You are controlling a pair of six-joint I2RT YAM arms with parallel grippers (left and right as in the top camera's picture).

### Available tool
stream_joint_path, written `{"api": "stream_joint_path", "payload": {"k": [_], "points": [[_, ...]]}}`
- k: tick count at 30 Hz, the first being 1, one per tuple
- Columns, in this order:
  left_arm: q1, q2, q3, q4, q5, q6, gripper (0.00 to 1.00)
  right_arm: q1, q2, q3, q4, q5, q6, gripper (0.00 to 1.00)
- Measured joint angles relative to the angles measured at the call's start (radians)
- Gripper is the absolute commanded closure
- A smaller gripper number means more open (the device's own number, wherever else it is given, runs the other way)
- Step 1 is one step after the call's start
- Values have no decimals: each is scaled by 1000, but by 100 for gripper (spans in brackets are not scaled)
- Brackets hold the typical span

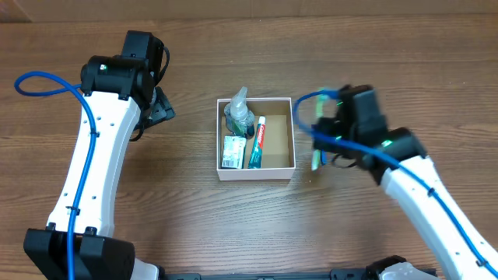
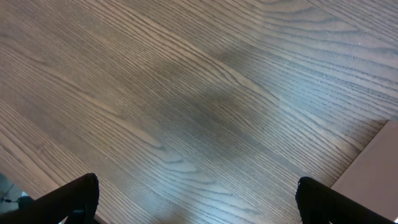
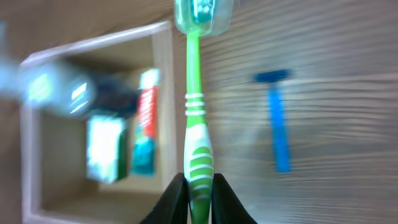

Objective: Pack container
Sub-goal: 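Carry the toothbrush with the right gripper into the box and release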

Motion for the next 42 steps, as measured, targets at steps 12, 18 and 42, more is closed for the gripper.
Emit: {"api": "stream_joint_path", "payload": {"k": [12, 18, 42], "points": [[0, 0, 0, 0, 0, 0, 0, 216, 131, 0, 200, 83, -5, 85], [0, 0, 0, 0, 0, 0, 0, 216, 217, 0, 256, 89, -6, 75], [0, 0, 0, 0, 0, 0, 0, 104, 3, 110, -190, 309, 162, 9]]}}
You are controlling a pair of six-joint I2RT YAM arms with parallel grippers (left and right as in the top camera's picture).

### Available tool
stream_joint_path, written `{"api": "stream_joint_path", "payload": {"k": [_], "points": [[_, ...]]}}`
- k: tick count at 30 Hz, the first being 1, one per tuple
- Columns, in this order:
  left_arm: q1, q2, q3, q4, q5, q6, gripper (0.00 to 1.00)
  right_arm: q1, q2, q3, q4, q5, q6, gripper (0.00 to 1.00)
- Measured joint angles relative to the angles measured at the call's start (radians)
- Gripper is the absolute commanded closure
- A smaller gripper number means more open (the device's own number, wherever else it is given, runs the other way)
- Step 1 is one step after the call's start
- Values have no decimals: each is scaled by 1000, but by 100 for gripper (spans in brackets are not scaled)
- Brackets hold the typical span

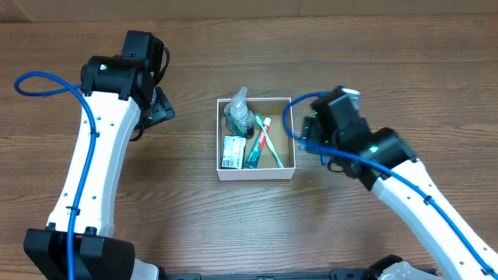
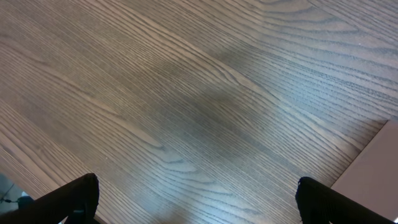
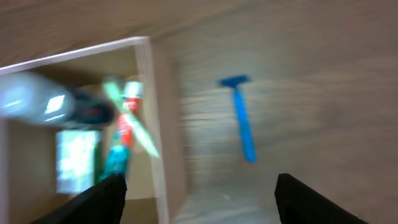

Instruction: Pack container

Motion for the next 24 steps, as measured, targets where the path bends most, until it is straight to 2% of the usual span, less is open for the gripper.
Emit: {"api": "stream_joint_path", "payload": {"k": [1, 6, 16, 24], "points": [[0, 0, 0, 0, 0, 0, 0, -24, 2, 0, -10, 5, 17, 0], [0, 0, 0, 0, 0, 0, 0, -98, 3, 0, -31, 2, 77, 0], [0, 0, 0, 7, 0, 0, 0, -98, 3, 0, -45, -42, 103, 0], [0, 0, 0, 7, 0, 0, 0, -98, 5, -9, -64, -43, 227, 0]]}}
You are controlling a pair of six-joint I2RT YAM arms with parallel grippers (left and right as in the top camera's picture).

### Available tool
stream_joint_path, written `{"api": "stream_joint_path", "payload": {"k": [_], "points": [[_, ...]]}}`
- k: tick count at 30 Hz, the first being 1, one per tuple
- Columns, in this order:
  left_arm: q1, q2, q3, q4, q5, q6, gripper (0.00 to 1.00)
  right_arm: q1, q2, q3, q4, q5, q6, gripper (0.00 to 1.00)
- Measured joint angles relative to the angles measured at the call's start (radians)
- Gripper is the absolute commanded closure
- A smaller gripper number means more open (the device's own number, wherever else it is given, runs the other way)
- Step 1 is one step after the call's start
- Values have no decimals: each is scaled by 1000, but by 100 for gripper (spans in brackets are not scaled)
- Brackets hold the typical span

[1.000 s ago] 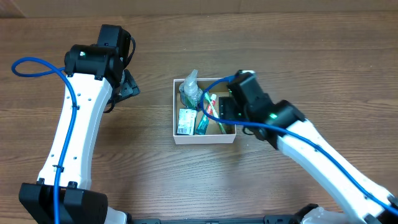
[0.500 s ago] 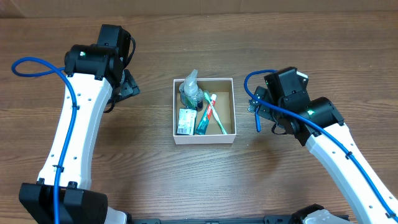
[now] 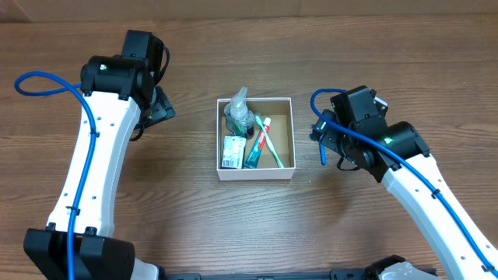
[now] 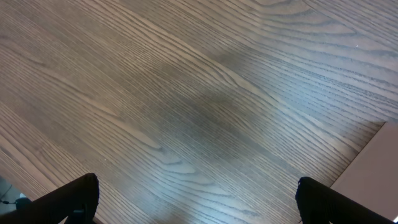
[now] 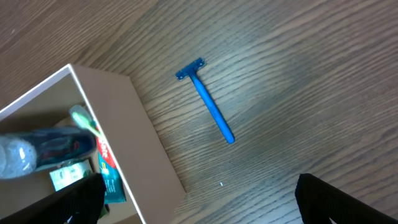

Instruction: Pack container

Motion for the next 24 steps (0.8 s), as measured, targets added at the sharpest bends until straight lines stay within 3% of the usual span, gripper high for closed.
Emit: {"api": "stream_joint_path", "payload": {"k": [9, 15, 24], "points": [[0, 0, 0, 0, 0, 0, 0, 0, 155, -102, 79, 47, 206, 1], [0, 0, 0, 0, 0, 0, 0, 0, 258, -104, 121, 47, 244, 7], [0, 0, 0, 0, 0, 0, 0, 0, 414, -105, 187, 47, 280, 7]]}}
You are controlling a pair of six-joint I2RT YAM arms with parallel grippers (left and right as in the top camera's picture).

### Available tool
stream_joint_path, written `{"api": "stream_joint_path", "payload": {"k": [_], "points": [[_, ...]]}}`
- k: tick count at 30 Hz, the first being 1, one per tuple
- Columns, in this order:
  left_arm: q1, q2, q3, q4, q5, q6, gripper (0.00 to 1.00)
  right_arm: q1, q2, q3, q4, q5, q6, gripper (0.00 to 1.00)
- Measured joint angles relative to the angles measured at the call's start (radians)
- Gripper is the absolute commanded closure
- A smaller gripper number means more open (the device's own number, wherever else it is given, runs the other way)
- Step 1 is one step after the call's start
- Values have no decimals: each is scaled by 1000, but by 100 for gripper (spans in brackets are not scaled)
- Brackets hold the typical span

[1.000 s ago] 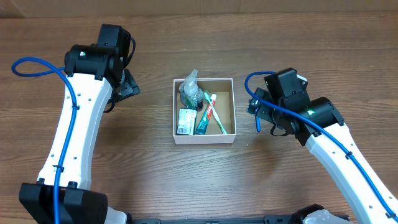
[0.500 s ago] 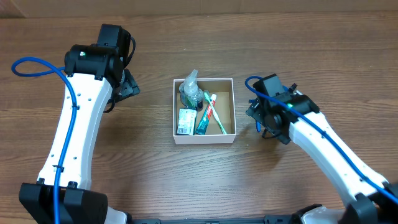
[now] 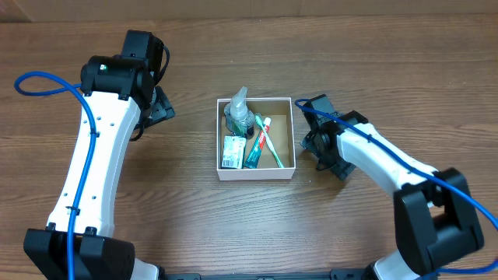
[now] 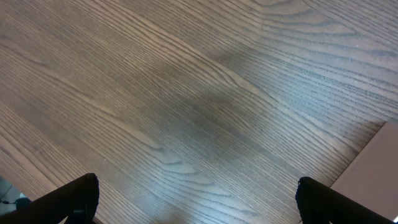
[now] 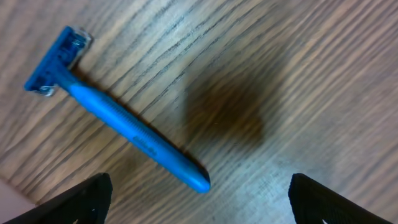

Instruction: Pack container

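Note:
The white box (image 3: 254, 176) holds a clear bottle (image 3: 238, 115), a toothpaste tube (image 3: 258, 144), a green toothbrush (image 3: 271, 148) and a small packet (image 3: 231, 152). A blue razor (image 5: 118, 118) lies flat on the table, its head to the upper left. My right gripper (image 5: 199, 202) is open low over it, with the handle's end between the fingers but untouched. In the overhead view this gripper (image 3: 323, 152) sits just right of the box and hides the razor. Over bare wood left of the box, my left gripper (image 4: 198, 199) stands open and holds nothing.
A wooden table (image 3: 187, 218) carries everything. A corner of the box (image 4: 376, 168) shows at the right edge of the left wrist view. The left arm (image 3: 101, 155) stretches along the table's left side.
My right gripper has come down and nearer the box, so the razor now fills its view, with the handle's end between the open fingers. The left arm has not moved.
My right gripper was shut on the green toothbrush just right of the box. Then it was open and the toothbrush lay in the box. After that it stood high over the blue razor, and now it is low over it, still open.

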Motion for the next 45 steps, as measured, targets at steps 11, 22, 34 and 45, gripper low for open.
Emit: {"api": "stream_joint_path", "payload": {"k": [11, 22, 34, 45], "points": [[0, 0, 0, 0, 0, 0, 0, -34, 19, -3, 24, 4, -23, 21], [0, 0, 0, 0, 0, 0, 0, -40, 15, -68, 132, 5, -179, 16], [0, 0, 0, 0, 0, 0, 0, -44, 15, -68, 144, 124, -262, 50], [0, 0, 0, 0, 0, 0, 0, -232, 15, -98, 193, 120, -365, 44]]}}
